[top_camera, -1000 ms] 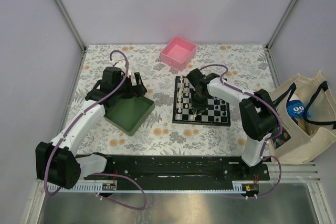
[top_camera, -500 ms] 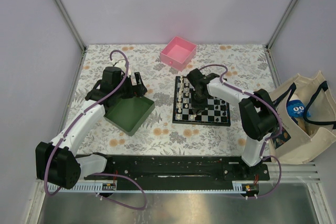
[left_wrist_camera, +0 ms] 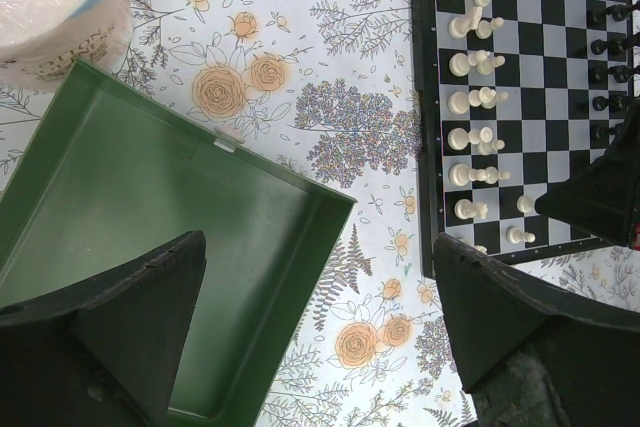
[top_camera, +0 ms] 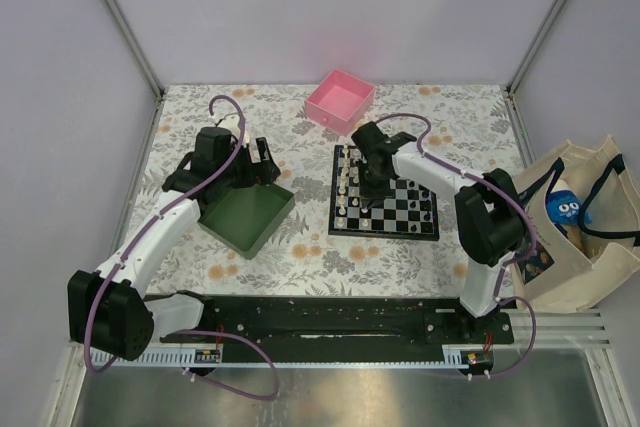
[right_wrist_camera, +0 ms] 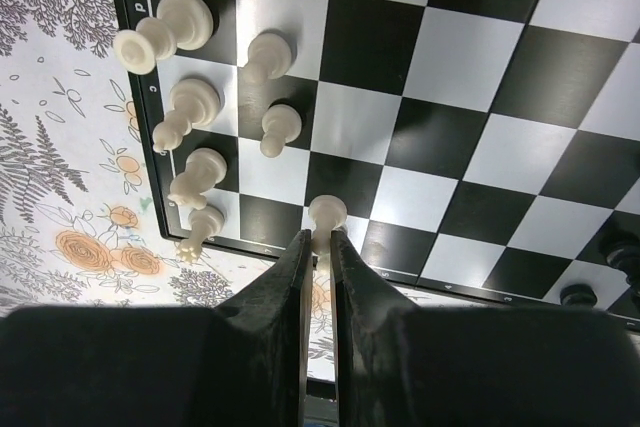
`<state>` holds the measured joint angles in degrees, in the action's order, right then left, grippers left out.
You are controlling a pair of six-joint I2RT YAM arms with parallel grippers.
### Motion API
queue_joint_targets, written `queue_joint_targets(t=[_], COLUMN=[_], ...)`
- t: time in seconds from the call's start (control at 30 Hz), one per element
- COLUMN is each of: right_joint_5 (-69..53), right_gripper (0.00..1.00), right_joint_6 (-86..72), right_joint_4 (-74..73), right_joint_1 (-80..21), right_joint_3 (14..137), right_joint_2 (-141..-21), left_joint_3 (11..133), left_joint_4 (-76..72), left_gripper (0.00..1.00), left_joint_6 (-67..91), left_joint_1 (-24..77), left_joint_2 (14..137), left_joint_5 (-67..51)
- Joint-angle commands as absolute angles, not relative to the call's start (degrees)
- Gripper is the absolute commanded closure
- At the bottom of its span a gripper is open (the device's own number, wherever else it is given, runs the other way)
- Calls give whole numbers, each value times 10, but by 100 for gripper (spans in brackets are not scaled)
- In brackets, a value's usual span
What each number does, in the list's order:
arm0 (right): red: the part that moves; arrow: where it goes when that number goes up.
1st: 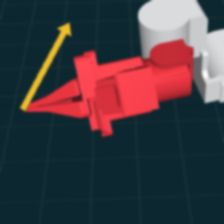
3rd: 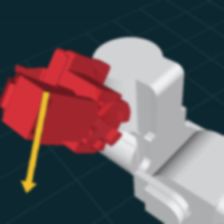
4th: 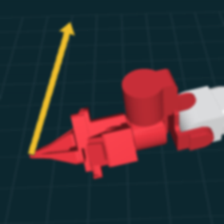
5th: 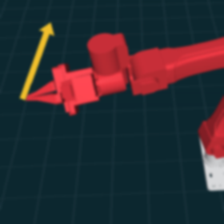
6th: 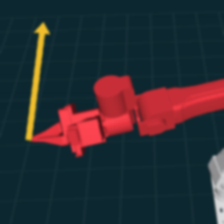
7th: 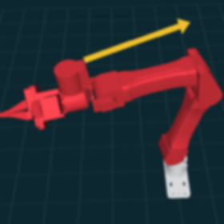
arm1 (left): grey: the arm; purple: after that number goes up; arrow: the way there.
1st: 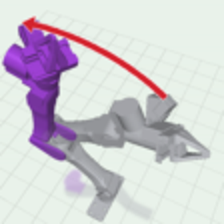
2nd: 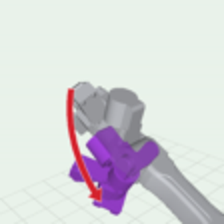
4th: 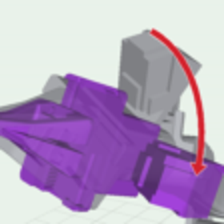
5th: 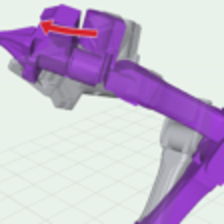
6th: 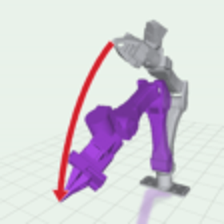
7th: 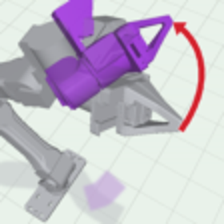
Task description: Set up the chess pieces on the board
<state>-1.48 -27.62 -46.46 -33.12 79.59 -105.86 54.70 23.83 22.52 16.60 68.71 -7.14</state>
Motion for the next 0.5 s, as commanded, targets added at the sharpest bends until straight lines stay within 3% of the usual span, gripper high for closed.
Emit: queue_joint_targets(t=[0.0, 0.47], right_joint_5=[-30, -41], right_gripper=[87, 87], right_joint_6=[-271, -276], right_joint_4=[-461, -456], right_joint_1=[-347, -358], right_joint_3=[820, 843], right_joint_2=[-1075, -1103], left_joint_3=[546, 546], left_joint_4=[213, 213], left_gripper=[1, 1], left_joint_6=[229, 228], left_joint_1=[167, 167], left_joint_2=[671, 672], left_joint_5=[-76, -75])
